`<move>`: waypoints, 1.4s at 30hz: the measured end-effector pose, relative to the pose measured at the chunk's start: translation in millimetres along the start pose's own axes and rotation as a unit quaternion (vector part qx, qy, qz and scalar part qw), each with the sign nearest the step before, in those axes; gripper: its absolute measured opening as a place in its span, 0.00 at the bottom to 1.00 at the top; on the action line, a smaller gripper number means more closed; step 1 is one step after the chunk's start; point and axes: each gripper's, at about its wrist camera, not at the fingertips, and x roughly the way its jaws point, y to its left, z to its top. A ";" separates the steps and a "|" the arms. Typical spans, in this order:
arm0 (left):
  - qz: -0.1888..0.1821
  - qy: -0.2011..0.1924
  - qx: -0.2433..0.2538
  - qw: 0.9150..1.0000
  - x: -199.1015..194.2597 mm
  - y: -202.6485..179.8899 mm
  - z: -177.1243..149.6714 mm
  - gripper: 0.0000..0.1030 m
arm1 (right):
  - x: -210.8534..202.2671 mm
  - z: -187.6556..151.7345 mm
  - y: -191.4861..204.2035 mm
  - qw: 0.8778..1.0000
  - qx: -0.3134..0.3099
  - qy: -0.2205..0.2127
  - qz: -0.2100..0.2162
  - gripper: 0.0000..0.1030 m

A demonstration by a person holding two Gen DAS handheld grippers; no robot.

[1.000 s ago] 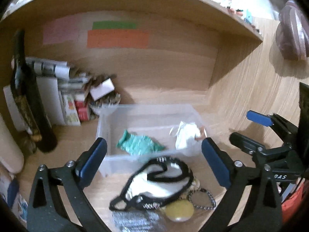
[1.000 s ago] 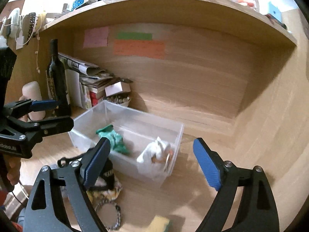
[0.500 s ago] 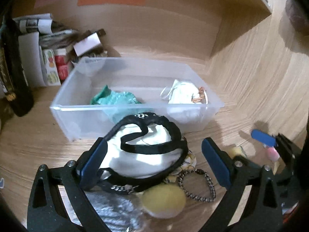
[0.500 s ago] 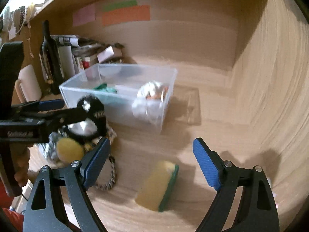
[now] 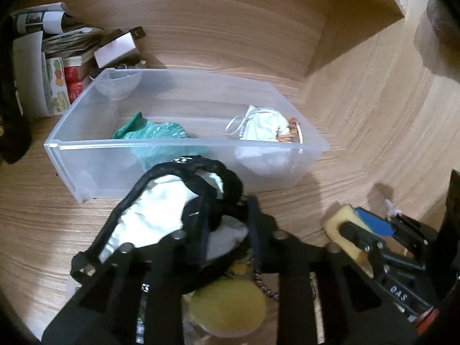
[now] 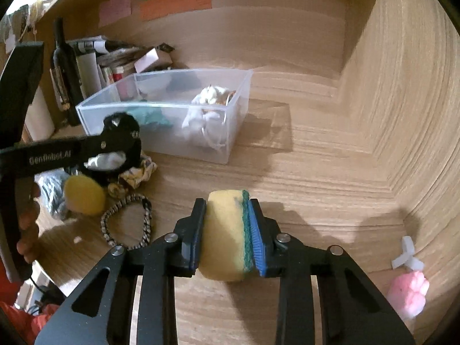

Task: Organize soft objects
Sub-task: 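Place the mask in the box with left tool while right tool drops sponge in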

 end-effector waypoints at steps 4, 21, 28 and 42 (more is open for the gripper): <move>-0.010 -0.013 0.006 1.000 -12.0 -3.4 -2.2 0.12 | -4.4 10.1 1.7 1.000 -0.001 -0.019 0.002 0.26; -0.023 -0.076 0.007 0.997 -73.3 8.4 28.7 0.08 | -18.5 71.5 15.4 0.994 -0.013 -0.107 0.027 0.26; -0.030 -0.097 0.009 0.995 -82.8 4.9 47.6 0.08 | -19.3 87.1 23.7 0.991 -0.020 -0.126 0.040 0.26; -0.001 -0.134 0.025 0.991 -81.0 5.4 101.9 0.08 | -2.7 120.2 40.7 0.988 -0.037 -0.133 0.066 0.26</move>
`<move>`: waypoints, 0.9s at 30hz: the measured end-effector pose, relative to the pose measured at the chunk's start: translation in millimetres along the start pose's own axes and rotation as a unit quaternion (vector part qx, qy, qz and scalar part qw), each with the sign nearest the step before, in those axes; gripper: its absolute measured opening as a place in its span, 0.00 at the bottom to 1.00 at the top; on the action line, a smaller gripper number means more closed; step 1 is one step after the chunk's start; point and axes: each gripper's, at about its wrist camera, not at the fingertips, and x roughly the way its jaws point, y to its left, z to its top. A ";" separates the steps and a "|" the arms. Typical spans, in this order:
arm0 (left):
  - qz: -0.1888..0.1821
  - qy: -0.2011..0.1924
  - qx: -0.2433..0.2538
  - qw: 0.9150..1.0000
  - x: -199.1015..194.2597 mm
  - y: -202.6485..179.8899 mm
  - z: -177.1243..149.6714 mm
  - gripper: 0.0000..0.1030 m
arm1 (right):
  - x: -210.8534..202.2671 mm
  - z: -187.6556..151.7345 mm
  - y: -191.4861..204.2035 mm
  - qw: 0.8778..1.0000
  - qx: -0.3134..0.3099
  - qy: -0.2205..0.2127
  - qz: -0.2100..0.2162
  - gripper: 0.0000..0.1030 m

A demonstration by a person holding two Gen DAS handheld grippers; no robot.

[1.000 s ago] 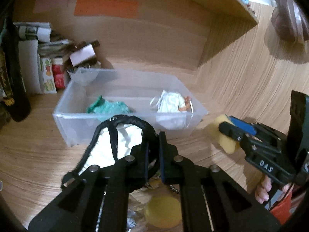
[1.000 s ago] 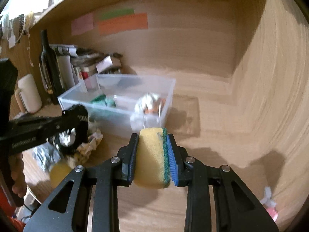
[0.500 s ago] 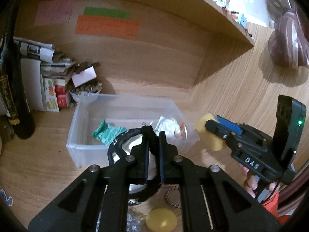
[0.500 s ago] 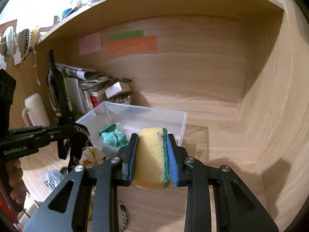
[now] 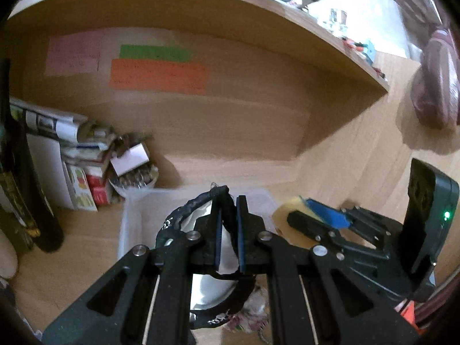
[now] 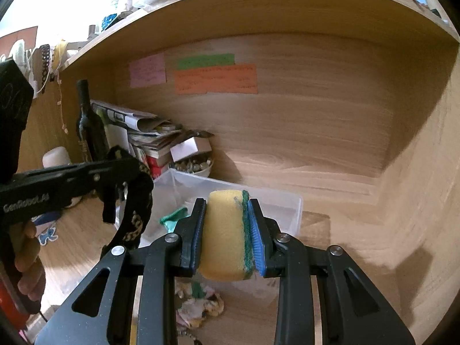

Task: Organize soft objects
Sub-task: 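Place the mask in the box with left tool while right tool drops sponge in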

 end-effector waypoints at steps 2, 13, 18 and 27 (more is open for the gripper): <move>0.005 -0.008 0.000 1.000 1.9 3.5 8.0 0.08 | 4.4 4.6 -1.6 1.000 0.003 0.000 0.001 0.26; 0.013 0.038 -0.028 0.999 46.3 32.4 1.6 0.08 | 44.5 9.1 -5.6 0.999 0.003 0.038 0.005 0.26; 0.003 0.091 -0.051 0.995 71.8 45.7 -18.8 0.08 | 72.8 -1.1 -5.8 0.997 0.002 0.082 0.011 0.26; -0.014 0.167 -0.047 0.985 97.0 45.7 -45.3 0.16 | 106.1 -20.3 -4.3 0.990 -0.008 0.143 0.003 0.26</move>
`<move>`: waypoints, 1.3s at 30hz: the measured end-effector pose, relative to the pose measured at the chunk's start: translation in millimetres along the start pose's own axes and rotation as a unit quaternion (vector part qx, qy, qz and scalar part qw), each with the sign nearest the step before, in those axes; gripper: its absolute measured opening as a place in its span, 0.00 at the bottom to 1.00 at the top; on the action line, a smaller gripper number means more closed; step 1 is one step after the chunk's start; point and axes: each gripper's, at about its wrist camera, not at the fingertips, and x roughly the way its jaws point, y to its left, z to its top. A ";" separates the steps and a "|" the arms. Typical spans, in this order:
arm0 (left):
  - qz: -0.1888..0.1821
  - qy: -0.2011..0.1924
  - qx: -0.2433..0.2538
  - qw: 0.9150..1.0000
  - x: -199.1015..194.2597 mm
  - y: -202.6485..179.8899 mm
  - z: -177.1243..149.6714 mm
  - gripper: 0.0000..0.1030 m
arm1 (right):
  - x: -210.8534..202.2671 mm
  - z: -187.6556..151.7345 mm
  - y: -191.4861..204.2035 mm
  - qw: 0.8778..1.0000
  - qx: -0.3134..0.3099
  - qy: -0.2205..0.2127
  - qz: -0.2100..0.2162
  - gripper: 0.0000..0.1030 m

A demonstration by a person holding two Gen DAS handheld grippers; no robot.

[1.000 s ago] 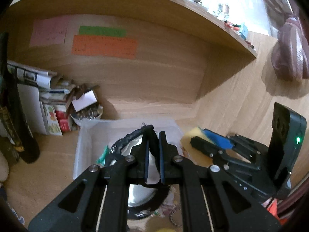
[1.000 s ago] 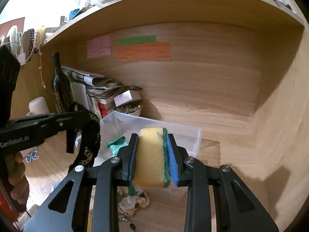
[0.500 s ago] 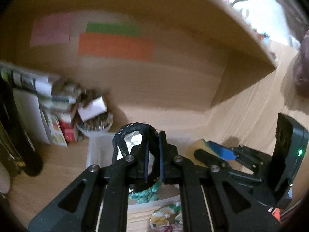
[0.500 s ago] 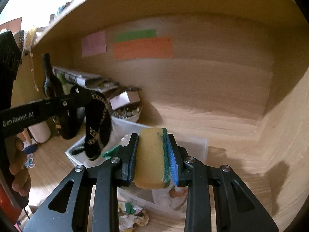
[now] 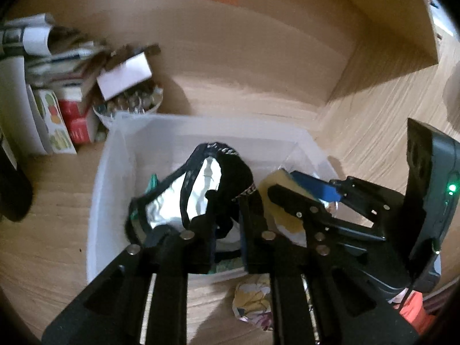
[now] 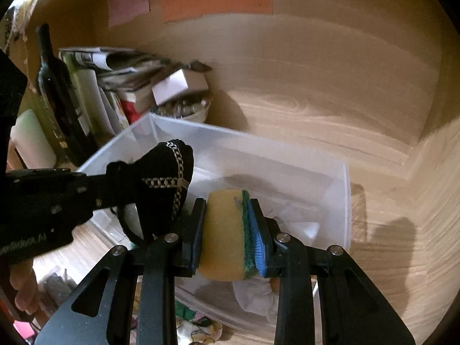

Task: Organize soft objects
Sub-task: 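Place the mask in the box with left tool while right tool drops sponge in, then grasp the steel-wool bag with left tool while right tool grasps yellow ball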

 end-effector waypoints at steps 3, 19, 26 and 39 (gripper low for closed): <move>0.001 0.012 -0.012 1.000 2.2 3.4 -0.9 0.30 | -0.6 -1.2 1.0 1.000 -0.008 0.001 -0.015 0.28; 0.002 -0.082 -0.011 0.997 -79.5 -3.4 -0.4 0.78 | -73.9 -9.9 18.5 0.994 -0.038 -0.083 -0.052 0.69; 0.039 -0.132 -0.001 0.991 -120.9 -0.7 -19.4 0.90 | -111.7 -18.9 29.4 0.991 -0.033 -0.122 -0.048 0.80; 0.109 -0.100 0.035 0.988 -124.4 -4.2 -93.5 0.92 | -129.8 -68.5 56.4 0.993 -0.018 -0.114 -0.017 0.80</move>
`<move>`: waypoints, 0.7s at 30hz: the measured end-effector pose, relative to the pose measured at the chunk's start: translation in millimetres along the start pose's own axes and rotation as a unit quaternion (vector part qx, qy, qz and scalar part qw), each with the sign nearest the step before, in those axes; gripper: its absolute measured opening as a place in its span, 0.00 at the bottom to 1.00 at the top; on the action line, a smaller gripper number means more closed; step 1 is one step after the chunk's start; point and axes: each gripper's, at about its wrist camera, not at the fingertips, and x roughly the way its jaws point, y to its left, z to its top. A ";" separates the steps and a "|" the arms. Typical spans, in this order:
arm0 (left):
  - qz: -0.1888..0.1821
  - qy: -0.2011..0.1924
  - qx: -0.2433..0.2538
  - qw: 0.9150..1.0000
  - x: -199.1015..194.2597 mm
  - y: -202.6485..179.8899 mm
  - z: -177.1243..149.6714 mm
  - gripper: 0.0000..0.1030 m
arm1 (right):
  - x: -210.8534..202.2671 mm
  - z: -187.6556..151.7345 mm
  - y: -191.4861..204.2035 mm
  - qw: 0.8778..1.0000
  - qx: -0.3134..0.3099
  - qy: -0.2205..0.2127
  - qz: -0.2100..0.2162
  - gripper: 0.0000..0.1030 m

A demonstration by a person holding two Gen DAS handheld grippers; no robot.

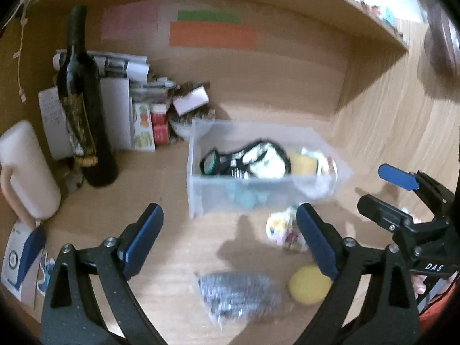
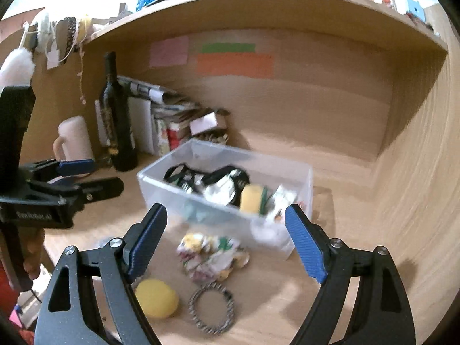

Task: Organize soft objects
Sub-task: 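Grasp the steel-wool bag with left tool while right tool grasps yellow ball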

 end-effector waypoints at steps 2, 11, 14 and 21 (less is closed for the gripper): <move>0.004 0.012 0.008 1.000 1.0 -3.7 -14.4 0.92 | 1.2 -9.5 2.7 1.000 0.006 0.010 0.008 0.80; 0.011 0.052 0.017 0.998 4.9 -6.6 -56.5 0.92 | 16.1 -47.8 25.6 0.996 0.008 0.062 0.057 0.80; 0.007 0.063 0.004 0.998 8.5 -2.8 -64.5 0.92 | 20.2 -55.9 32.5 0.995 0.004 0.074 0.073 0.75; -0.008 0.085 -0.010 0.996 22.8 0.7 -74.3 0.86 | 30.2 -69.4 41.0 0.990 -0.006 0.107 0.094 0.59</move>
